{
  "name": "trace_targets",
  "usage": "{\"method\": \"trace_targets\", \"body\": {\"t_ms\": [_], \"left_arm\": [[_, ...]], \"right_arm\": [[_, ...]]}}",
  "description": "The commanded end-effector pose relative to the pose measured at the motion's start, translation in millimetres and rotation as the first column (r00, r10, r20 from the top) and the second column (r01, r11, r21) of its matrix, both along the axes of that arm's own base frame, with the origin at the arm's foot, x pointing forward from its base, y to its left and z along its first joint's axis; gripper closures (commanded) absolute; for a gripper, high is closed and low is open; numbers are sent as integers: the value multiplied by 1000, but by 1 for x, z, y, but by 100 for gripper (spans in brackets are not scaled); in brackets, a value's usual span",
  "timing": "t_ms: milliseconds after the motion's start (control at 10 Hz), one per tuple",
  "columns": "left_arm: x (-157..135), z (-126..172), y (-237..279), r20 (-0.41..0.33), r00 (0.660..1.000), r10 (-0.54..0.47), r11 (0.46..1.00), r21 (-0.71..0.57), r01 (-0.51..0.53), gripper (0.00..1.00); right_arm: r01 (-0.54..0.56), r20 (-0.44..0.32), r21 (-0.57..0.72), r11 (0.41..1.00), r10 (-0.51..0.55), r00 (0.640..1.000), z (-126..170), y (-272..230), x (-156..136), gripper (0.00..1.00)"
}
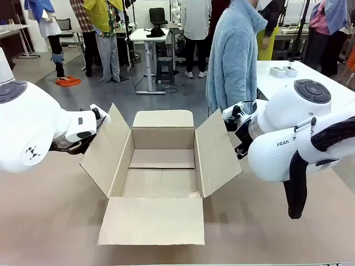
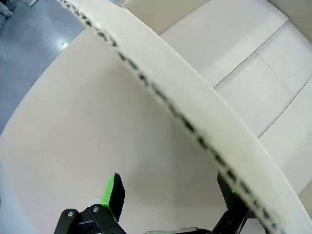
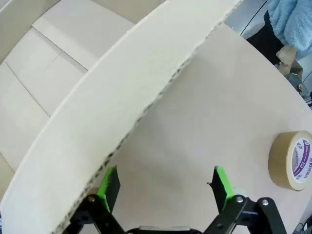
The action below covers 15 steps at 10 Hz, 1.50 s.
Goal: Wrap the clocks to prevent damage.
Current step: Open the side flaps of the Package Box.
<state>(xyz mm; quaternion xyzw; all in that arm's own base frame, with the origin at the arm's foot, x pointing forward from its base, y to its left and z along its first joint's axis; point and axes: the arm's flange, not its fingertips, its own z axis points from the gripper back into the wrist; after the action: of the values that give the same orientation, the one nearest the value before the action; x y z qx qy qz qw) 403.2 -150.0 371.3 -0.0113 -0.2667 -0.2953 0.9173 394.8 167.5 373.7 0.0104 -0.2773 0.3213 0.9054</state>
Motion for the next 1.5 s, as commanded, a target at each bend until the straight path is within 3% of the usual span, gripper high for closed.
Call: {"method": "trace_targets", "body": {"t_ms": [0, 1400], "left_arm": [[0, 0, 0, 1, 1000, 0, 1000, 0, 0, 0], [0, 0, 0, 1, 1000, 0, 1000, 0, 0, 0]], "right_arm": [[0, 0, 0, 1000, 0, 1000, 0, 0, 0, 0], [0, 0, 0, 1000, 0, 1000, 0, 0, 0, 0]]}}
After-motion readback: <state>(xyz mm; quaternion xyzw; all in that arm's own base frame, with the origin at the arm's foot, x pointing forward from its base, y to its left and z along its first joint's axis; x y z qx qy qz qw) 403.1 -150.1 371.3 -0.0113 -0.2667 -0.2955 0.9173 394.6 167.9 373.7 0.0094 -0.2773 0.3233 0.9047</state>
